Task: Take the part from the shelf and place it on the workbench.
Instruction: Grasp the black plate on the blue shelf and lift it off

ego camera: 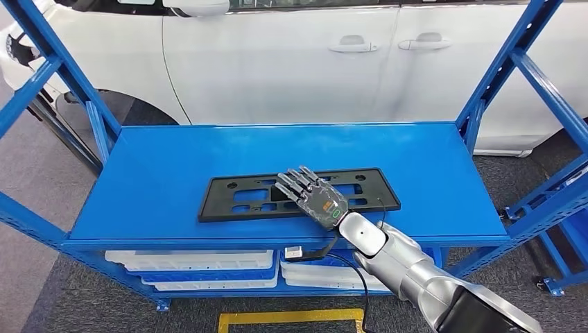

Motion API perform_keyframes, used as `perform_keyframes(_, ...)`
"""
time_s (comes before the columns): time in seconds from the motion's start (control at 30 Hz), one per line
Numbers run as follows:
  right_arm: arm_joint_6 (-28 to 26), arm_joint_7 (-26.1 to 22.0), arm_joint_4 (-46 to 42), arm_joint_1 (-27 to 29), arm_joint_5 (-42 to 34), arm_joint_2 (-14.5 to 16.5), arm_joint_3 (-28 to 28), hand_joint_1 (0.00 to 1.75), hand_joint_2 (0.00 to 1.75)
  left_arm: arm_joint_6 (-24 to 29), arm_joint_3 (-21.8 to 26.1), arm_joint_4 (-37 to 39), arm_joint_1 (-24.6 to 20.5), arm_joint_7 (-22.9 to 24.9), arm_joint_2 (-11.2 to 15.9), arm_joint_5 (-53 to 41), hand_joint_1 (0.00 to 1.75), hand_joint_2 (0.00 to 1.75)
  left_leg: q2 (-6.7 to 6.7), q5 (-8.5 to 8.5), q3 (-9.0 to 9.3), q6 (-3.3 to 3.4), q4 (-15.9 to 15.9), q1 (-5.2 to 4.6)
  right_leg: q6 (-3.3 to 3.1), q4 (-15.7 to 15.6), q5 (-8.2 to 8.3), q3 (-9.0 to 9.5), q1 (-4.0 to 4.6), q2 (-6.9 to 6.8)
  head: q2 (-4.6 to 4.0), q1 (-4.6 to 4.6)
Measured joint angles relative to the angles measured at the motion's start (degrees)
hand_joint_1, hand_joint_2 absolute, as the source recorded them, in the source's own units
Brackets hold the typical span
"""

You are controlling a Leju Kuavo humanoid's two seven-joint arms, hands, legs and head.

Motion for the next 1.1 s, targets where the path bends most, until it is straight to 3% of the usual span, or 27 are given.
perform_keyframes(0.07, 1.6, 3.2, 1.2, -0.8, 2.4, 0.2, 0.8, 1.69, 1.75, 0.0, -0.2, 0.0, -0.2, 0.0, 0.0, -0.1, 0.00, 0.00, -0.15, 0.54, 0.66, 0.98, -1.9, -0.20, 0.73, -0.1, -0.01, 0.19, 0.15, 0.09, 0.00, 0.00)
perform_keyframes(0.17, 4.0, 5.2, 2.3, -1.3, 3.6, 0.2, 1.4, 1.75, 1.75, 0.0, -0.4, 0.0, -0.4, 0.0, -0.1, -0.1, 0.00, 0.00, -0.29, 1.28, 0.78, 2.29, -2.4, -0.10, 1.64, 0.8, -0.89, -0.14, -0.01, 0.25, 0.00, 0.01)
perform_keyframes(0.23, 4.7, 5.6, 2.8, -1.4, 3.8, 0.2, 1.5, 1.75, 1.75, 0.0, -0.5, 0.0, -0.6, 0.0, -0.2, -0.1, 0.00, 0.00, -0.38, 1.75, 0.70, 2.82, -2.6, -0.02, 1.87, 6.3, -4.34, -2.48, -0.23, 0.79, 0.00, 0.01)
perform_keyframes(0.3, 4.9, 5.7, 3.3, -1.2, 3.8, 0.2, 1.5, 1.75, 1.75, 0.0, -0.5, 0.0, -0.7, 0.1, -0.2, -0.1, 0.00, 0.00, -0.38, 1.90, 0.37, 3.04, -2.6, -0.18, 1.96, 14.2, -7.95, -5.90, -0.33, 1.16, 0.00, 0.01)
perform_keyframes(0.33, 5.0, 5.7, 3.5, -1.1, 3.8, 0.2, 1.5, 1.75, 1.75, 0.0, -0.5, 0.0, -0.7, 0.1, -0.2, -0.1, 0.00, 0.00, -0.40, 1.93, 0.30, 3.09, -2.5, -0.27, 1.94, 16.4, -8.42, -6.81, -0.33, 1.21, 0.00, 0.01)
perform_keyframes(0.37, 5.0, 5.7, 3.6, -1.1, 3.8, 0.2, 1.5, 1.75, 1.75, -0.1, -0.5, 0.0, -0.7, 0.2, -0.2, 0.0, 0.00, 0.00, -0.44, 1.95, 0.29, 3.10, -2.5, -0.36, 1.81, 16.3, -7.72, -6.67, -0.32, 1.22, 0.00, 0.01)
perform_keyframes(0.4, 5.0, 5.7, 3.7, -1.0, 3.8, 0.2, 1.5, 1.75, 1.75, -0.1, -0.5, 0.0, -0.7, 0.2, -0.2, 0.0, 0.00, 0.00, -0.49, 1.95, 0.35, 3.10, -2.5, -0.44, 1.56, 13.7, -5.99, -5.34, -0.28, 1.21, 0.00, 0.01)
perform_keyframes(0.43, 5.1, 5.6, 3.8, -1.1, 3.7, 0.2, 1.5, 1.75, 1.75, -0.2, -0.5, 0.0, -0.7, 0.2, -0.2, 0.0, 0.00, 0.00, -0.52, 1.94, 0.43, 3.07, -2.5, -0.50, 1.17, 9.5, -3.79, -3.22, -0.17, 1.15, 0.00, 0.01)
perform_keyframes(0.5, 5.3, 5.3, 3.8, -1.2, 3.7, 0.4, 1.4, 1.75, 1.75, -0.6, -0.5, 0.0, -0.7, 0.1, -0.3, 0.1, 0.00, 0.00, -0.49, 1.95, 0.38, 2.76, -2.4, -0.70, 0.48, 2.0, -1.14, 0.43, 0.29, 0.72, 0.00, 0.00)
perform_keyframes(0.53, 5.3, 5.0, 3.8, -1.3, 3.7, 0.5, 1.4, 1.75, 1.75, -0.8, -0.5, 0.0, -0.8, -0.1, -0.4, 0.2, 0.00, 0.00, -0.44, 1.99, 0.25, 2.50, -2.4, -0.74, 0.30, 0.1, -0.77, 1.20, 0.52, 0.54, 0.00, 0.00)
perform_keyframes(0.63, 5.3, 4.1, 3.8, -1.4, 3.6, 1.1, 1.0, 1.75, 1.75, -1.7, -0.5, 0.0, -0.8, -1.3, -0.5, 0.2, 0.00, 0.00, -0.31, 2.06, 0.03, 1.61, -2.2, -0.64, -0.01, -0.9, -0.50, 1.31, 0.58, 0.42, 0.00, 0.01)
perform_keyframes(0.7, 5.3, 3.6, 3.8, -1.4, 3.4, 1.4, 0.8, 1.75, 1.75, -2.5, -0.6, 0.0, -0.9, -2.7, -0.4, 0.3, 0.00, 0.87, -0.20, 0.41, -1.01, 0.90, 0.1, -0.58, -0.42, -1.5, -0.10, 1.54, 0.26, 0.12, 0.00, 0.01)
perform_keyframes(0.77, 5.1, 3.1, 3.8, -1.4, 3.3, 1.4, 0.5, 1.75, 1.75, -3.1, -0.6, 0.0, -0.9, -4.3, -0.4, 0.4, 0.00, 1.75, -0.05, -3.29, -4.24, 0.23, 6.9, -0.43, -0.67, -1.7, 0.05, 1.53, 0.16, -0.25, 0.00, 0.01)
perform_keyframes(0.8, 5.0, 2.8, 3.8, -1.4, 3.1, 1.4, 0.4, 1.75, 1.75, -3.3, -0.6, 0.0, -0.9, -5.0, -0.4, 0.5, 0.00, 1.75, 0.01, -5.00, -6.23, -0.03, 10.9, -0.31, -0.73, -1.7, 0.06, 1.45, 0.17, -0.38, 0.00, 0.01)
perform_keyframes(0.87, 4.5, 2.4, 3.8, -1.3, 2.7, 1.4, 0.0, 1.75, 1.75, -3.7, -0.6, 0.0, -0.6, -5.7, -0.4, 0.8, 0.00, 1.75, 0.10, -5.27, -8.01, -0.44, 14.3, -0.01, -0.69, -1.7, 0.03, 1.41, 0.13, -0.49, 0.00, 0.01)
perform_keyframes(0.9, 4.1, 2.1, 3.8, -1.3, 2.5, 1.4, -0.2, 1.75, 1.75, -3.8, -0.6, 0.0, -0.5, -5.8, -0.4, 1.0, 0.00, 1.75, 0.13, -3.76, -7.23, -0.60, 12.5, 0.17, -0.60, -1.6, -0.02, 1.43, 0.08, -0.50, 0.00, 0.01)
perform_keyframes(0.97, 3.1, 1.4, 3.7, -1.3, 1.8, 1.4, -0.7, 1.75, 1.75, -4.0, -0.6, 0.0, -0.5, -5.4, -0.2, 1.2, 0.00, 1.75, 0.12, 0.09, -3.63, -0.83, 4.9, 0.52, -0.19, -1.2, -0.29, 1.46, -0.05, -0.52, 0.00, 0.01)
perform_keyframes(1.03, 1.9, 0.0, 3.5, -1.3, 0.3, 1.1, -1.3, 1.75, 1.75, -4.3, -0.6, 0.0, -0.4, -4.8, -0.1, 1.2, 0.00, 1.75, -0.16, 1.87, -1.25, -0.20, -0.6, 0.51, 0.50, -0.6, -0.66, 1.30, 0.06, -0.38, 0.00, 0.01)
perform_keyframes(1.1, 1.2, -2.8, 2.5, -1.0, -3.2, 0.6, -2.6, 1.75, 1.75, -4.6, -0.6, 0.0, -0.2, -4.2, -0.1, 1.2, 0.00, 1.75, -0.43, 1.85, -1.10, 0.97, -1.5, 0.18, 1.19, -0.3, -0.81, 1.13, 0.15, -0.29, 0.00, 0.01)
